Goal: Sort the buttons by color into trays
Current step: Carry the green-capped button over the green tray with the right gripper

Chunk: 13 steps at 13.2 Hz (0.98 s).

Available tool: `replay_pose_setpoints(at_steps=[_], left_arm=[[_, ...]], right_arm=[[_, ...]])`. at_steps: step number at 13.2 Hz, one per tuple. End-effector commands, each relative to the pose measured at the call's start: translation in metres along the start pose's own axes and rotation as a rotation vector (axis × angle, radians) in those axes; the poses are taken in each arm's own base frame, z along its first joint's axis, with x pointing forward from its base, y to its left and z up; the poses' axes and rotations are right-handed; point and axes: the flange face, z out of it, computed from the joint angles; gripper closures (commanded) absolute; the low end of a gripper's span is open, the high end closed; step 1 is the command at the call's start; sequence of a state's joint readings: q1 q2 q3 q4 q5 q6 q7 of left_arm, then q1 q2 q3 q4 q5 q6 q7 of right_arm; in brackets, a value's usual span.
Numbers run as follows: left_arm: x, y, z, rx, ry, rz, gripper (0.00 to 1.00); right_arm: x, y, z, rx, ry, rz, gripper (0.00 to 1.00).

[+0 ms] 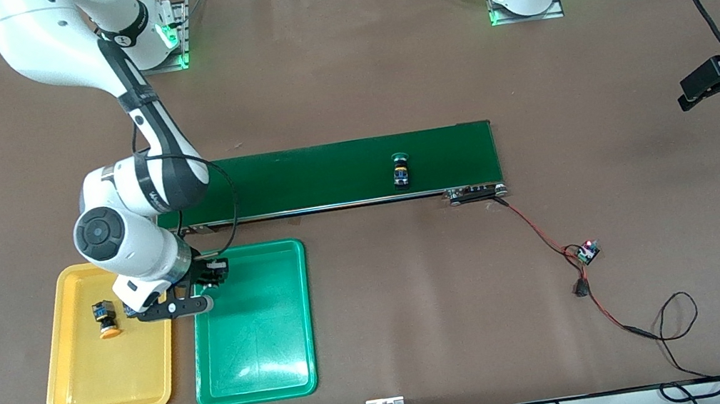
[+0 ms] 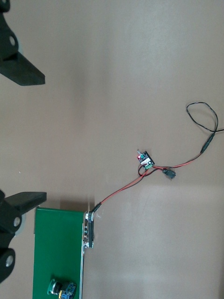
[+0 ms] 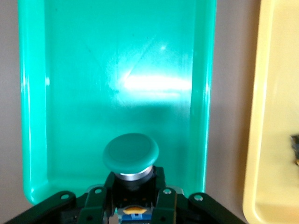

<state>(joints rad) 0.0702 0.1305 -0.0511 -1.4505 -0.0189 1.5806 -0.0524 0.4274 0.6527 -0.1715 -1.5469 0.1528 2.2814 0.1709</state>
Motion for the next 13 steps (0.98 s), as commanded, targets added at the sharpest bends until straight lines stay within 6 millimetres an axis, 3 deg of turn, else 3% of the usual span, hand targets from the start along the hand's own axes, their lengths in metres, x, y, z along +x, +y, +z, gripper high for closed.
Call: replay_pose_setpoints(at_steps=[1, 6, 9, 10, 11, 13], left_arm=[[0.003, 0.001, -0.004, -0.027, 0.013, 0.016, 0.00], [0.005, 0.000, -0.001, -0.027, 0.009, 0.014, 0.00], [0.006, 0.000, 0.000, -0.027, 0.007, 0.014, 0.00], [0.006, 0.000, 0.000, -0.027, 0.007, 0.014, 0.00], [0.006, 0.000, 0.000, -0.027, 0.007, 0.014, 0.00], [0.006, 0.000, 0.000, -0.027, 0.007, 0.014, 0.00]], right_arm=[[0.009, -0.004, 0.016, -0.033, 0.064, -0.041, 0.88], [0.009, -0.002, 0.052, -0.049, 0.102, -0.048, 0.87], [0.007, -0.003, 0.069, -0.054, 0.098, -0.054, 0.76], [0.006, -0.003, 0.070, -0.056, 0.096, -0.058, 0.56], [0.006, -0.003, 0.070, -0.057, 0.100, -0.059, 0.03], [0.007, -0.003, 0.072, -0.055, 0.125, -0.075, 0.00]])
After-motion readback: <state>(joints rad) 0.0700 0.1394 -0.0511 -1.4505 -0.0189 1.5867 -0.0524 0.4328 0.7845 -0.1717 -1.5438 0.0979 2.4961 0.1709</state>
